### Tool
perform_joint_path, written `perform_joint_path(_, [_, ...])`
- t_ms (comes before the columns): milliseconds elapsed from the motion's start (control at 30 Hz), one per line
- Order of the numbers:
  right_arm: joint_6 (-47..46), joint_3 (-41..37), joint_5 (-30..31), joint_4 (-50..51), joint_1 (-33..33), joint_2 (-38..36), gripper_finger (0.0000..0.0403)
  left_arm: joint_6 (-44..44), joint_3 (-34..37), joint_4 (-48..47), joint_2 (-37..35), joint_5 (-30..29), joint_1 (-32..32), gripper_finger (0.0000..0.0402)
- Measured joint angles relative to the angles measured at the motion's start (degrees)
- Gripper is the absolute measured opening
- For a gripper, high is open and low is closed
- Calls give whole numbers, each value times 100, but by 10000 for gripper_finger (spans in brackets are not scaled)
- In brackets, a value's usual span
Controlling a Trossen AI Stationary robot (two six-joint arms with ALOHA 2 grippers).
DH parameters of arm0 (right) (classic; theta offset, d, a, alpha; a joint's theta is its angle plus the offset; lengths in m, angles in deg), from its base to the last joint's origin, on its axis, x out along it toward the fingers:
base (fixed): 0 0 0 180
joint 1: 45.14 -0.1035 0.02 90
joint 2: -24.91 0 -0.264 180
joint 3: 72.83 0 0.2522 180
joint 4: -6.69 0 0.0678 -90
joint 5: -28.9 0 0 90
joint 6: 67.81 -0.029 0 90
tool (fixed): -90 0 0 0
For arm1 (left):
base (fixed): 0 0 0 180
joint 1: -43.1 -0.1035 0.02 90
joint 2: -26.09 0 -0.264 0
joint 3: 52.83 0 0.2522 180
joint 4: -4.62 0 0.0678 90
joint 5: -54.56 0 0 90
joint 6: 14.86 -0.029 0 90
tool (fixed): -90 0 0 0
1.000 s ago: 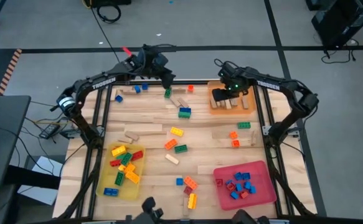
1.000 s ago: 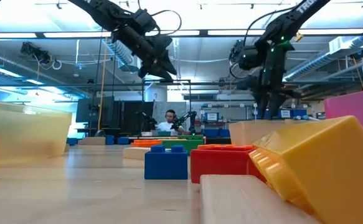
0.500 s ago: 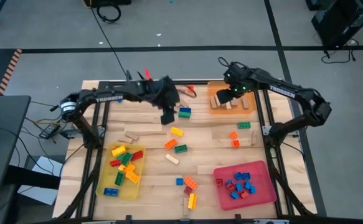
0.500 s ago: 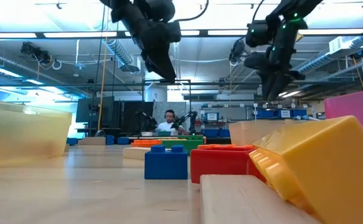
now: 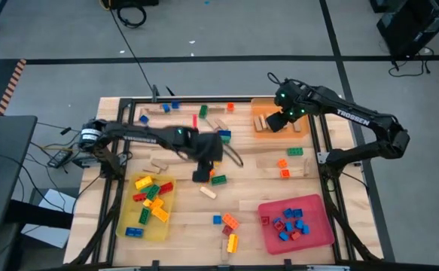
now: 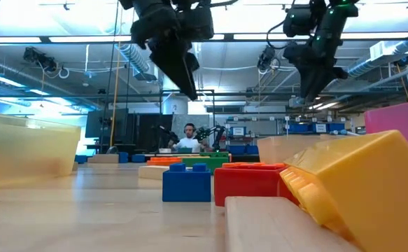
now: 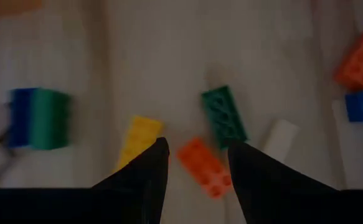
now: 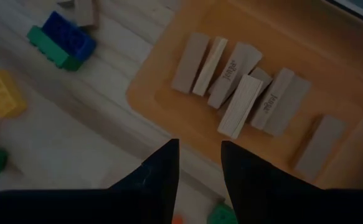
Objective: Sort blocks by size
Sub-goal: Put the brown block into the orange bin
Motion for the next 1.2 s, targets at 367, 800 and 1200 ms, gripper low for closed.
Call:
perform_joint_path(367, [2,0,7,197,-252,-147,133,-13,2,-13,893,-183,935,172])
perform_joint_path(800, [17,0,17,186,-314,-147,133,-315,2,20,1592,131,1127,172])
perform_joint_path(1200, [129,0,20,184,-313,-147,133,-329,-20,36,1790,73,1127,126])
